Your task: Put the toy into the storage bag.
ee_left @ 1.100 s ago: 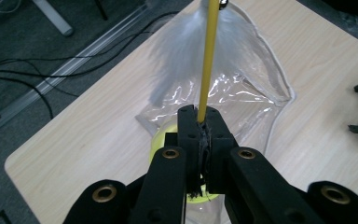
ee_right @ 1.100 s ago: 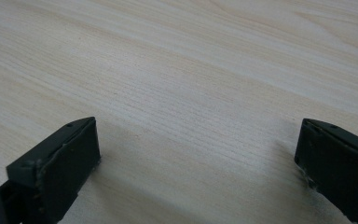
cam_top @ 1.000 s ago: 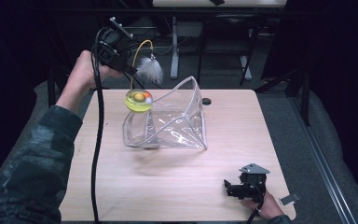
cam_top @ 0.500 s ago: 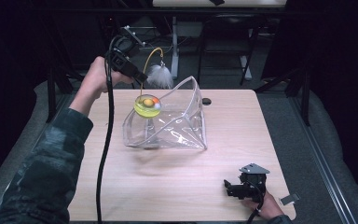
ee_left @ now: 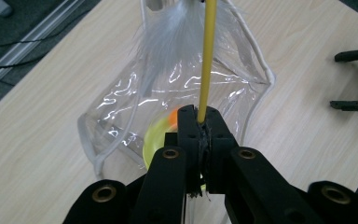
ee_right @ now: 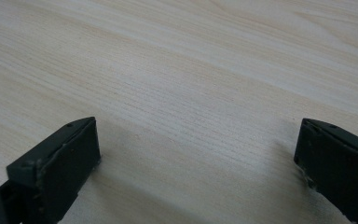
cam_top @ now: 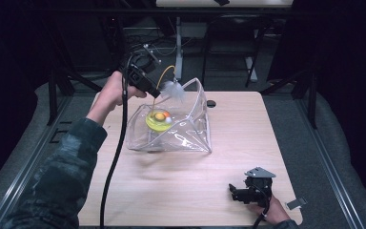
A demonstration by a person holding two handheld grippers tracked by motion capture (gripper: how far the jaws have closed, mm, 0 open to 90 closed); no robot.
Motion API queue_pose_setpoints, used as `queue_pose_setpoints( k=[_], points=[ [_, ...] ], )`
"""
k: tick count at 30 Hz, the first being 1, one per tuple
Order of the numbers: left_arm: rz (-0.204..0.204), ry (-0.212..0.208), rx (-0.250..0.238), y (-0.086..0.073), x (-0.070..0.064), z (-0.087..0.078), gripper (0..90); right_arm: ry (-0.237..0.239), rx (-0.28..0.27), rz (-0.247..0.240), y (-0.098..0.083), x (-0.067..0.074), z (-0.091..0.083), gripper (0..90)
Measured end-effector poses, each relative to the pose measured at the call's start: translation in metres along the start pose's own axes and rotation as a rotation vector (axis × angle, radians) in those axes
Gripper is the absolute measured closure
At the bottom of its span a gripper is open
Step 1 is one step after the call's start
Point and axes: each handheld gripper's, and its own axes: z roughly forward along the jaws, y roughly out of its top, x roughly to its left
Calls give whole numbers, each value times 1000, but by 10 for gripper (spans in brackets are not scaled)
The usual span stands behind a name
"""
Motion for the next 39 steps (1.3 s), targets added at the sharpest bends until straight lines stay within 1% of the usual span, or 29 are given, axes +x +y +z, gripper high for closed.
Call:
queue_pose_setpoints(
  k=[5, 10, 15, 20, 22, 23, 24, 26, 28, 30, 33, 36, 38, 39],
  points=[
    [2, -24, 26, -5, 0, 20, 879, 3, -1, 1, 0, 0, 0, 0],
    [0, -42, 44, -8, 2, 36, 879, 1, -2, 1, 0, 0, 0, 0],
    [-17, -32, 66, -12, 0, 51, 879, 1, -2, 1, 0, 0, 0, 0],
    [-14, -19, 72, -14, -2, 63, 879, 1, -2, 1, 0, 0, 0, 0],
    [-15, -11, 82, -16, -2, 68, 879, 1, -2, 1, 0, 0, 0, 0],
    [-20, -10, 86, -16, -2, 71, 879, 1, -1, 1, 0, 0, 0, 0],
    [-35, -9, 82, -17, 0, 74, 879, 1, -1, 2, 0, 0, 0, 0],
    [-39, -9, 80, -18, 0, 76, 879, 1, -2, 1, 0, 0, 0, 0],
    [-41, 2, 80, -18, 0, 79, 878, 0, 0, 0, 0, 0, 0, 0],
    [-41, 0, 85, -20, 1, 83, 877, -2, -1, -1, 0, 0, 0, 0],
    [-54, 0, 82, -22, 2, 88, 876, 1, -1, 1, 0, 0, 0, 0],
    [-57, 7, 85, -23, 2, 91, 877, 1, -2, 1, 0, 0, 0, 0],
    [-57, 15, 97, -24, 2, 93, 876, 1, -2, 1, 0, 0, 0, 0],
    [-65, 11, 95, -24, 2, 94, 875, 0, -4, 0, 0, 0, 0, 0]
  ],
)
